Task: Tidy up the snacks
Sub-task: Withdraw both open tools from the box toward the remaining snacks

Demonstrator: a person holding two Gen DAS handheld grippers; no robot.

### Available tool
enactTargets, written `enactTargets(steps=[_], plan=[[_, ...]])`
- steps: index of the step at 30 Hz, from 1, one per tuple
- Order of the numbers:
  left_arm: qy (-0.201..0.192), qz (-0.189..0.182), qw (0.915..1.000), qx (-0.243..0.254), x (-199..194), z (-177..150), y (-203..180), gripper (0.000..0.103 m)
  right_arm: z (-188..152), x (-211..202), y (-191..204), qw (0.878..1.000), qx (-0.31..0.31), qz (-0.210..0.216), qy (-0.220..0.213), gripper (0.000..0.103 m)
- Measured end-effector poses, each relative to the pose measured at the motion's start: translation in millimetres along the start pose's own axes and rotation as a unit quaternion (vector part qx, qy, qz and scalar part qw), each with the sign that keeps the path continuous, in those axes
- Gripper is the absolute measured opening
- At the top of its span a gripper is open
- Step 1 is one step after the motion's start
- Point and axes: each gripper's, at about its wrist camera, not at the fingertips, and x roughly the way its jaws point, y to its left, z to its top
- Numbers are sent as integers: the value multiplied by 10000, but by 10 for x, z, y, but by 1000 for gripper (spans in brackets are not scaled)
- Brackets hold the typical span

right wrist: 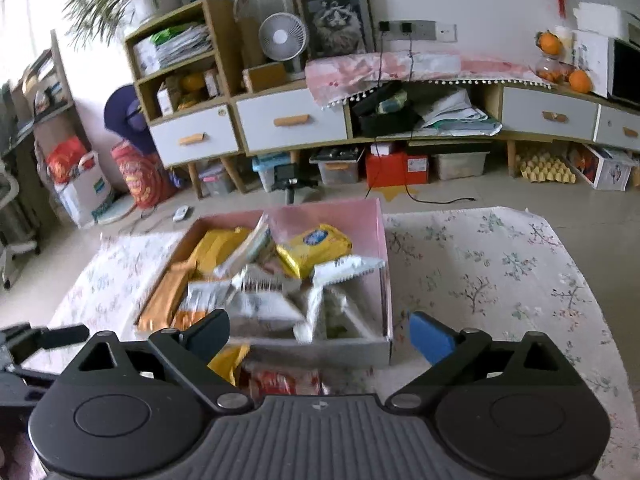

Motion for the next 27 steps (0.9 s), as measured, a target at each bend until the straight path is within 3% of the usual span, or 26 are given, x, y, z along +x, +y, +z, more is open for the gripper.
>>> enactTargets(steps=[6, 12, 27], plan=[[183, -150, 9997, -71, -50, -177, 13, 91, -241, -94, -19, 9988, -434, -86, 227, 78], [-10, -238, 9996, 182, -77, -326, -42, 91, -428, -127, -103, 9965, -722, -201, 374, 78], [173, -923, 9935, 644, 128, -561, -408, 91, -751, 69, -205, 9904, -1076, -254, 835, 78]])
